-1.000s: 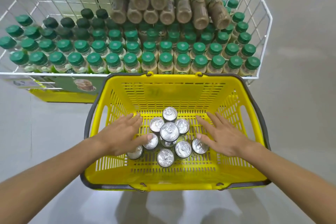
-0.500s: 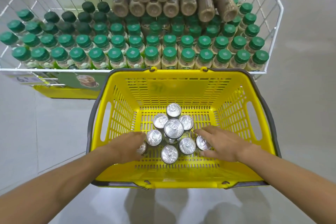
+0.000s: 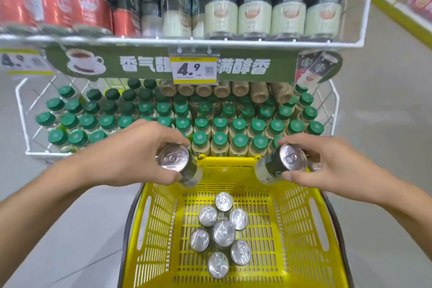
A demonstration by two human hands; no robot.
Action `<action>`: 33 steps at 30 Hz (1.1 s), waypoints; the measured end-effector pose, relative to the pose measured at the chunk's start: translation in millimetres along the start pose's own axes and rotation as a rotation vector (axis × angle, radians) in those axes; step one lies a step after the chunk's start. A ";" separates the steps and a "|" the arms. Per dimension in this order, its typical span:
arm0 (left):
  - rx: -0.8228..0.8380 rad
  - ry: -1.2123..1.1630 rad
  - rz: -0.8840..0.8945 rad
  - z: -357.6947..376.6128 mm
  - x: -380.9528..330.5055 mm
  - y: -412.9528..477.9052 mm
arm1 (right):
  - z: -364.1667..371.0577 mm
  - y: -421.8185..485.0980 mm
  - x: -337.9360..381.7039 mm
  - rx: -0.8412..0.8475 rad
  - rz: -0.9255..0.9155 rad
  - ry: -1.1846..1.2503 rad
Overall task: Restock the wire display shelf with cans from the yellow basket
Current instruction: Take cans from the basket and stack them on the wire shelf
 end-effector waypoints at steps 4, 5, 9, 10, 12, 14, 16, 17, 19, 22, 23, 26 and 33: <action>-0.085 -0.102 0.130 -111.8 -65.7 13.6 | -102.8 25.8 75.0 -0.156 -0.088 0.089; -0.087 -0.160 0.159 -135.3 -79.6 15.9 | -124.3 30.6 93.1 -0.172 -0.113 0.092; -0.170 -0.292 0.223 -212.0 -113.9 22.6 | -195.4 53.1 148.9 -0.252 -0.207 0.066; -0.203 -0.305 0.228 -226.1 -117.1 25.0 | -206.7 62.3 158.2 -0.275 -0.223 0.064; -0.259 -0.316 0.220 -248.8 -115.9 31.7 | -220.8 85.5 169.9 -0.288 -0.230 0.104; -0.332 -0.332 0.164 -264.5 -104.1 39.9 | -226.2 112.2 176.3 -0.298 -0.216 0.126; -0.407 -0.359 0.083 -272.5 -91.3 51.3 | -226.7 137.0 178.9 -0.329 -0.197 0.101; -0.434 -0.351 0.050 -274.0 -88.2 58.6 | -226.3 147.2 177.6 -0.332 -0.181 0.103; -0.455 -0.350 0.014 -272.1 -87.5 76.4 | -229.0 161.6 170.0 -0.322 -0.145 0.114; -0.462 -0.420 0.032 -260.5 -98.6 112.4 | -243.6 169.0 145.7 -0.332 -0.073 0.086; -0.468 -0.440 0.035 -255.7 -104.4 126.0 | -250.3 168.0 135.1 -0.360 -0.049 0.062; -0.399 -0.466 0.000 -240.0 -126.0 168.8 | -269.6 161.5 100.5 -0.444 -0.002 0.140; -0.329 -0.397 -0.156 -216.5 -151.0 240.5 | -286.9 173.3 58.0 -0.367 0.041 -0.030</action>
Point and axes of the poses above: each hand's wrist, its own y-axis towards the middle knuckle, its own z-axis out of the palm, x = y × z, the point moved 2 cm from there along y, towards the middle knuckle, and after that the axes turned 4 degrees about -y, right-handed, at the moved point
